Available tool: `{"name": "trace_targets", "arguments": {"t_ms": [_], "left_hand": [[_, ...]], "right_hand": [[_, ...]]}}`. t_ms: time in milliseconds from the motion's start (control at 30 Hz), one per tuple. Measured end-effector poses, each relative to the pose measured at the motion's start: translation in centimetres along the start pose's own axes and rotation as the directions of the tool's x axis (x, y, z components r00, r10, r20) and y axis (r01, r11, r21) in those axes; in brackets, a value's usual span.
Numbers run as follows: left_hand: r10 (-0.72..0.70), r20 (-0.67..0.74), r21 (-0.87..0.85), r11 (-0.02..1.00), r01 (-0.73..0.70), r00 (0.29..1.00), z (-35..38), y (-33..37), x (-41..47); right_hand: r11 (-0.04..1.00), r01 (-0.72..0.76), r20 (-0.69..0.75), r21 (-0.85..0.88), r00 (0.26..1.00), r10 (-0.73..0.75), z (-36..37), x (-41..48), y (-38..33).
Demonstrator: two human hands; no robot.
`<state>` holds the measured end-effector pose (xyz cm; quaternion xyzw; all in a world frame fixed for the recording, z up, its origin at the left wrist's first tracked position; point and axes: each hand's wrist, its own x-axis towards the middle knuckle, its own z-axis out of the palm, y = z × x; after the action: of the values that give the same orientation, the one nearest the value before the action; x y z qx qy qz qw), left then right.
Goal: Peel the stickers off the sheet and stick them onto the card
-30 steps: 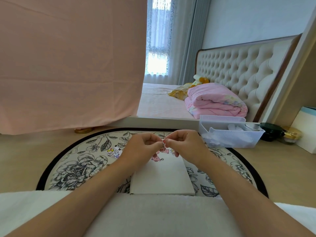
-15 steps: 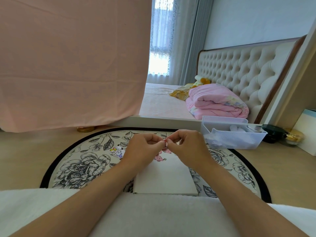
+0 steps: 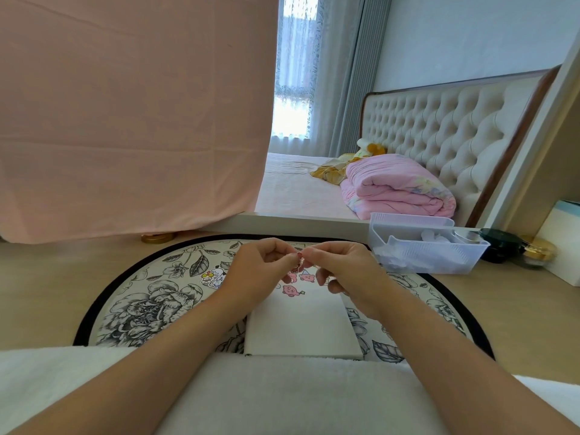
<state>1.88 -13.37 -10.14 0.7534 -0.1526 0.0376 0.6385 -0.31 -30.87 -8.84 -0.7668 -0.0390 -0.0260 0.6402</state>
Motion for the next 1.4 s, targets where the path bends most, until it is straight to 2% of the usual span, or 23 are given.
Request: {"name": "trace_targets", "arguments": {"t_ms": [100, 367, 433, 567, 700, 1000, 1233, 1400], "left_hand": [[0.013, 0.037, -0.008, 1.0, -0.013, 0.999, -0.1, -0.1, 0.0], [0.005, 0.035, 0.005, 1.0, -0.005, 0.999, -0.1, -0.1, -0.2], [-0.007, 0.034, 0.018, 1.0, 0.007, 0.999, -0.2, -0.1, -0.1], [-0.036, 0.022, 0.018, 0.999, 0.036, 0.999, -0.5, -0.1, 0.1], [-0.038, 0.04, 0.023, 0.999, 0.037, 0.998, -0.6, -0.1, 0.1], [-0.022, 0.045, 0.061, 0.998, 0.019, 0.999, -0.5, 0.0, 0.0], [-0.011, 0.049, 0.084, 0.996, 0.007, 0.999, -0.2, -0.1, -0.1], [0.008, 0.034, 0.099, 0.995, -0.011, 0.999, -0.1, -0.4, -0.1]], "right_hand": [[1.0, -0.017, 0.023, -0.018, 1.0, 0.018, -0.4, 0.1, 0.1], [0.952, 0.136, -0.009, -0.275, 0.99, -0.144, 0.6, 0.6, 0.8], [0.958, 0.119, 0.001, -0.26, 0.992, -0.123, 0.7, 0.6, 0.7], [0.99, 0.059, 0.049, -0.126, 0.997, -0.053, 0.4, 0.4, 0.2], [0.979, 0.069, 0.006, -0.192, 0.998, -0.069, 0.0, 0.4, 0.1], [0.947, 0.156, 0.04, -0.282, 0.988, -0.151, 0.1, 0.7, 0.4], [0.832, 0.259, 0.034, -0.491, 0.96, -0.279, 0.1, 0.6, 0.2], [0.691, 0.314, 0.054, -0.651, 0.927, -0.37, 0.4, 0.7, 0.7]]}}
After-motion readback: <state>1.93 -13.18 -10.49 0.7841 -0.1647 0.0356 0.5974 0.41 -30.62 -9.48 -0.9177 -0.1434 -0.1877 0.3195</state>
